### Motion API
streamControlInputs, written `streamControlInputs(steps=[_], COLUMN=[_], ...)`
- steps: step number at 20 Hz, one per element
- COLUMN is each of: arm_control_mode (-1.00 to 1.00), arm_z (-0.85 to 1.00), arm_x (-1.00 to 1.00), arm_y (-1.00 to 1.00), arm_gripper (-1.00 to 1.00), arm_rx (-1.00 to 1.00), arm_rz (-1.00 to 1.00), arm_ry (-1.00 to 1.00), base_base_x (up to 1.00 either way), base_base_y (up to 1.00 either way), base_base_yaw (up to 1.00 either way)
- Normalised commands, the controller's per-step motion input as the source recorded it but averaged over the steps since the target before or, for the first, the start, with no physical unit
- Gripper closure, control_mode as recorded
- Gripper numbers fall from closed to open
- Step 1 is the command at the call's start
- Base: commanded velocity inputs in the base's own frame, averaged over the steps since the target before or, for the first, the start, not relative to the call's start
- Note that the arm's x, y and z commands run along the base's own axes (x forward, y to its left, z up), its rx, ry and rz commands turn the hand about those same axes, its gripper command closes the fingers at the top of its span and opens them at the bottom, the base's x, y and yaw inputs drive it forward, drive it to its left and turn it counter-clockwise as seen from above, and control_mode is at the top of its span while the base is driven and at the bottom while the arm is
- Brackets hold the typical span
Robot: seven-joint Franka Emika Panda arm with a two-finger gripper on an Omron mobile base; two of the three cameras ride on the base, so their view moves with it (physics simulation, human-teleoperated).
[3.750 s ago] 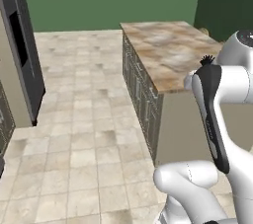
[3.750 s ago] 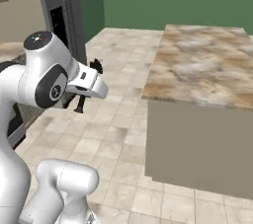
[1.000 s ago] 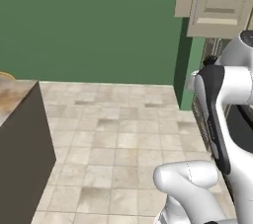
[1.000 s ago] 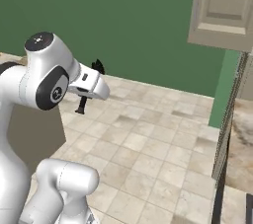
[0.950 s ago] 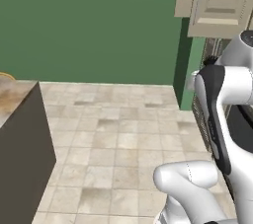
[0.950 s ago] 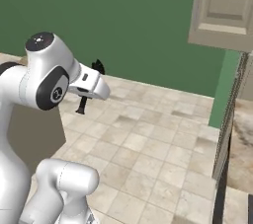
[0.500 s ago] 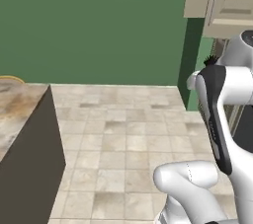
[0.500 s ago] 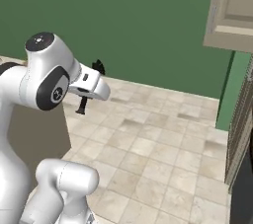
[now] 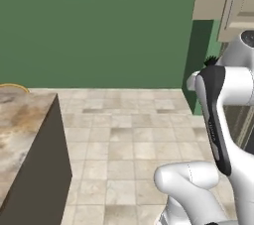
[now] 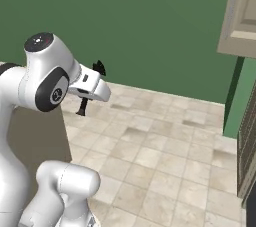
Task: Pick up the dish brush and bar soap from the sink, and place them back in the cabinet, and close the cabinet doors.
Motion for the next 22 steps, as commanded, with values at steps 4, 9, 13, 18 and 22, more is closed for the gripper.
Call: streamControlInputs(steps=[4,9,13,18,22], arm_control_mode=[1.00,1.00,1.00,1.00,1.00], arm_z=[0.00,0.00,0.00,0.00,0.00], arm_x=[0.00,0.00,0.00,0.00,0.00], arm_y=[0.00,0.00,0.00,0.00,0.00], arm_gripper=[1.00,1.00,1.00,1.00,1.00], arm_rx=[0.00,0.00,0.00,0.00,0.00], arm_rz=[0.00,0.00,0.00,0.00,0.00], arm_ry=[0.00,0.00,0.00,0.00,0.00], base_base_x=[0.54,0.49,0.52,0.60,0.64], base_base_y=[0.29,0.36,0.35,0.30,0.27], base_base_yaw=[-0.07,-0.07,-0.08,-0.09,-0.10])
